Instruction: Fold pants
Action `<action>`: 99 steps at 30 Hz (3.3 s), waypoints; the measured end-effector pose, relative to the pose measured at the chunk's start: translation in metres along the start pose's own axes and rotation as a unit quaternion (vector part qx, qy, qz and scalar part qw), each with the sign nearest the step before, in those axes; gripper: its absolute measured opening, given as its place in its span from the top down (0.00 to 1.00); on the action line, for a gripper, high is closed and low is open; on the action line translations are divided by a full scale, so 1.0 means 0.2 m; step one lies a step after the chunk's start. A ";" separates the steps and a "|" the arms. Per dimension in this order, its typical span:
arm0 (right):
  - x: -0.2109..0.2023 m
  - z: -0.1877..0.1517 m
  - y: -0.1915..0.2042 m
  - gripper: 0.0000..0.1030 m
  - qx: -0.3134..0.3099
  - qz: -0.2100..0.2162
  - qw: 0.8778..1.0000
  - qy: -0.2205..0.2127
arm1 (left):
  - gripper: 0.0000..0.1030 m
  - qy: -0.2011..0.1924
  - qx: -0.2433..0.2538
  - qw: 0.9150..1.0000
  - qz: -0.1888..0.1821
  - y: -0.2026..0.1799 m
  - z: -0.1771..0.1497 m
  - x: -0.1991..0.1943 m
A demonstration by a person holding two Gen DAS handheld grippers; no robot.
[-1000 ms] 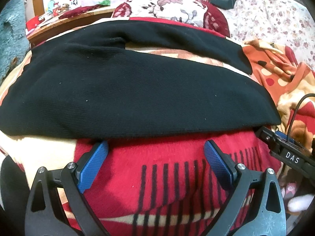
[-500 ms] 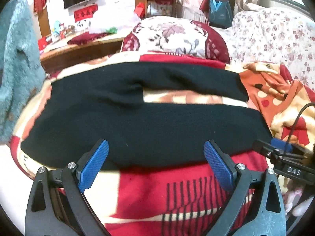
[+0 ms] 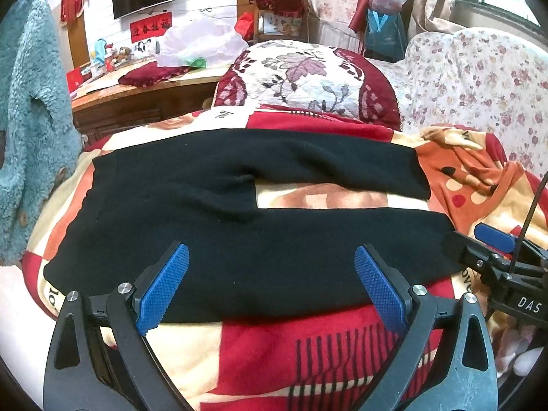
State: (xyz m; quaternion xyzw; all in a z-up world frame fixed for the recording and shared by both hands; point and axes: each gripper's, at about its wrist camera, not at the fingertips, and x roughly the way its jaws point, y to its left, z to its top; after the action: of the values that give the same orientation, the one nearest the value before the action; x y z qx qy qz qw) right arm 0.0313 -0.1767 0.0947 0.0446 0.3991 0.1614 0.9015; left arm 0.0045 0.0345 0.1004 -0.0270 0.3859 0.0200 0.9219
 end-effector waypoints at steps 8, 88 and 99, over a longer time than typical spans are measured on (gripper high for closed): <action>0.00 0.01 -0.02 0.17 0.010 0.003 1.000 0.000 | 0.05 0.005 -0.003 1.000 0.007 0.01 0.01 0.02; 0.59 0.39 0.09 0.18 -0.047 0.080 0.991 0.097 | 0.05 0.040 -0.038 0.996 0.064 0.76 0.34 0.40; 0.75 0.56 0.21 0.18 -0.095 0.117 0.983 0.108 | 0.05 0.063 -0.039 0.997 0.034 1.03 0.53 0.59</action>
State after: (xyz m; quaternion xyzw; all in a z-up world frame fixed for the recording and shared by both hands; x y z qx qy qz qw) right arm 0.1976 -0.0820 0.0732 -0.0127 0.4691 0.3066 0.8281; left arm 0.1515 0.2484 0.0832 -0.0514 0.4426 0.0646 0.8929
